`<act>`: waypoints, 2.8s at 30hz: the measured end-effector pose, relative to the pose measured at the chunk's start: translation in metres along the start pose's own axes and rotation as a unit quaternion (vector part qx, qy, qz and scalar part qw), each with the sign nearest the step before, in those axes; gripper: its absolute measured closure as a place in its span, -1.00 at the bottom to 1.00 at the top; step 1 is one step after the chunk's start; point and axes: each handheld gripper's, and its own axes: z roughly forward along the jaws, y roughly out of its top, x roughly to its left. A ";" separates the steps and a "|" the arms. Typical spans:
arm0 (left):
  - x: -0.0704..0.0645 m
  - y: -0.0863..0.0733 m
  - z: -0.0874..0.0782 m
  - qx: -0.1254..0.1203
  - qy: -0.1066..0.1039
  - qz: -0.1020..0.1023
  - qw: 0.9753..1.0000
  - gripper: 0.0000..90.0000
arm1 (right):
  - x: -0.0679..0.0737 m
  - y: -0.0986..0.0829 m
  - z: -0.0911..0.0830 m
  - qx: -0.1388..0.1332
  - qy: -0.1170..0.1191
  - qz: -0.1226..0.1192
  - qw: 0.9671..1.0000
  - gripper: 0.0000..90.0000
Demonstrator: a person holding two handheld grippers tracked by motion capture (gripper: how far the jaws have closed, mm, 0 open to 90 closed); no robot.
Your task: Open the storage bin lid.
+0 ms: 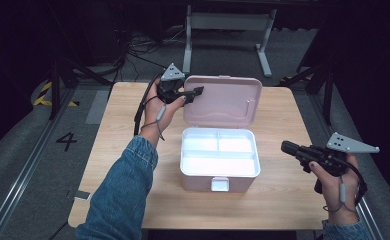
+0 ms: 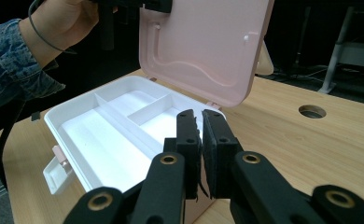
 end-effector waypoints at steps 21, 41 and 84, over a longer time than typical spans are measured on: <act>0.022 -0.013 0.028 0.011 0.000 -0.031 0.999 0.04 | -0.006 -0.006 0.004 0.010 0.001 0.014 1.000 0.89; 0.041 -0.035 0.050 0.028 -0.008 -0.066 0.997 -0.07 | -0.012 -0.009 0.001 0.010 -0.003 0.025 1.000 0.86; 0.053 -0.064 0.062 0.114 0.016 -0.173 0.978 -0.20 | -0.017 -0.013 0.004 0.017 -0.001 0.034 0.999 0.77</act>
